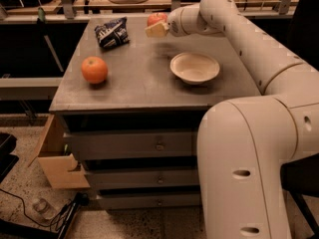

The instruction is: Move apple near blue chip bag

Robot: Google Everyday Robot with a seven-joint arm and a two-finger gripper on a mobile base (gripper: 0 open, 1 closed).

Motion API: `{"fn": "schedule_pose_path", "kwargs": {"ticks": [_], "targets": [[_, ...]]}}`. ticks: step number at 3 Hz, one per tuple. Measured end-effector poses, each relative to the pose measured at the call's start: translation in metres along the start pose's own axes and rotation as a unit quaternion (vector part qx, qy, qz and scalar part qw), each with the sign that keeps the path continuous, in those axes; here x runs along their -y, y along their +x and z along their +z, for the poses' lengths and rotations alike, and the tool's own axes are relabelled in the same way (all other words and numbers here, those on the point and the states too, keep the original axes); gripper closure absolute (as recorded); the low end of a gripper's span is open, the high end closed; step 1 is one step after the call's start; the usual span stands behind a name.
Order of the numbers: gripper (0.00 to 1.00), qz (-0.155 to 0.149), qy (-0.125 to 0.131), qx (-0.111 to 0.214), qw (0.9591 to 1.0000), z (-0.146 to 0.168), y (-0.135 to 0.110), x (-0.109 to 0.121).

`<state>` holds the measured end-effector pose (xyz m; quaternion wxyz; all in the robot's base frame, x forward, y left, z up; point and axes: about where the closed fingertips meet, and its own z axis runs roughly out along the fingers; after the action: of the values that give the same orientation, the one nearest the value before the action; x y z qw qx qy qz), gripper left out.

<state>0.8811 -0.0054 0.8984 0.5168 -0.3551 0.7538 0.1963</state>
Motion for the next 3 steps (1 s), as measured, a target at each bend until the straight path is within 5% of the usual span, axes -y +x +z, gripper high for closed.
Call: {"fn": "schedule_pose_path", "kwargs": {"ticks": [1, 3], "targets": [[1.0, 0.01, 0.012, 0.0, 0.9999, 0.016, 0.018, 0.006], [1.0, 0.016, -0.012, 0.008, 0.9998, 0.054, 0.037, -0.006]]}}
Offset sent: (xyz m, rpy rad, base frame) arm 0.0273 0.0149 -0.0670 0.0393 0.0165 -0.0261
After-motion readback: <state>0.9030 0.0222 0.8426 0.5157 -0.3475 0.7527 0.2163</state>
